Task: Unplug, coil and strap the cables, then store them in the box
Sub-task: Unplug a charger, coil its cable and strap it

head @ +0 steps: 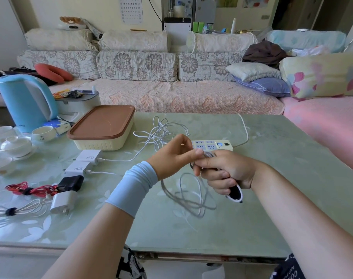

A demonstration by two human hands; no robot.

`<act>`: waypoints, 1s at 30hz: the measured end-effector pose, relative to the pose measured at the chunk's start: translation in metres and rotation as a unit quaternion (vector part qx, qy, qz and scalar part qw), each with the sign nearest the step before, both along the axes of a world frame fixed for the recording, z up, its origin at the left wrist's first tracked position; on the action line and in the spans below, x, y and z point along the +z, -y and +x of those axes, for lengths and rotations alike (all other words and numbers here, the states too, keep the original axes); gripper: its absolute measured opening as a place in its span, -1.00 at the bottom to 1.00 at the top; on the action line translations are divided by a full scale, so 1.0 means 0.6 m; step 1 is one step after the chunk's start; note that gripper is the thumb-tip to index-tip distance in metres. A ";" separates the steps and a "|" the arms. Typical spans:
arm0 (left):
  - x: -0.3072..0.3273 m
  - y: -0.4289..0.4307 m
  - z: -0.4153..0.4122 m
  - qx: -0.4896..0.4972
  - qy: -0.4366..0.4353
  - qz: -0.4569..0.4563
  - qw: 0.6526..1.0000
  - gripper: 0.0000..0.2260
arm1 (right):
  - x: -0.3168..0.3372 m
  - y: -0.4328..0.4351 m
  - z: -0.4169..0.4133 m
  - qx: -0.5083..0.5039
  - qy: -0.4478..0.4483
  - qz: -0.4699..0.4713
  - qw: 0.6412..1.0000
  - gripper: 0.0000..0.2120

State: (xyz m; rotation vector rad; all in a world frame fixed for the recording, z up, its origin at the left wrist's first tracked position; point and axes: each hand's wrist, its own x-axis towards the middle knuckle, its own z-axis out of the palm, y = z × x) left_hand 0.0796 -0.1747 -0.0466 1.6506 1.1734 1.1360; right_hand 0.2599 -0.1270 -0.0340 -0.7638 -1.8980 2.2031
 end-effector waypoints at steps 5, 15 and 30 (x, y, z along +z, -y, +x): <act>0.005 0.011 -0.014 -0.043 -0.056 -0.161 0.984 -0.80 | 0.000 -0.014 0.018 -0.077 -0.022 0.027 0.996 -0.80; 0.002 0.001 -0.014 0.006 0.185 -0.180 0.966 -0.80 | -0.027 -0.027 -0.004 -0.257 -0.083 0.074 0.960 -0.74; 0.003 -0.005 0.040 0.134 0.274 -0.090 0.948 -0.71 | -0.041 -0.001 -0.029 -0.129 0.043 0.080 0.988 -0.49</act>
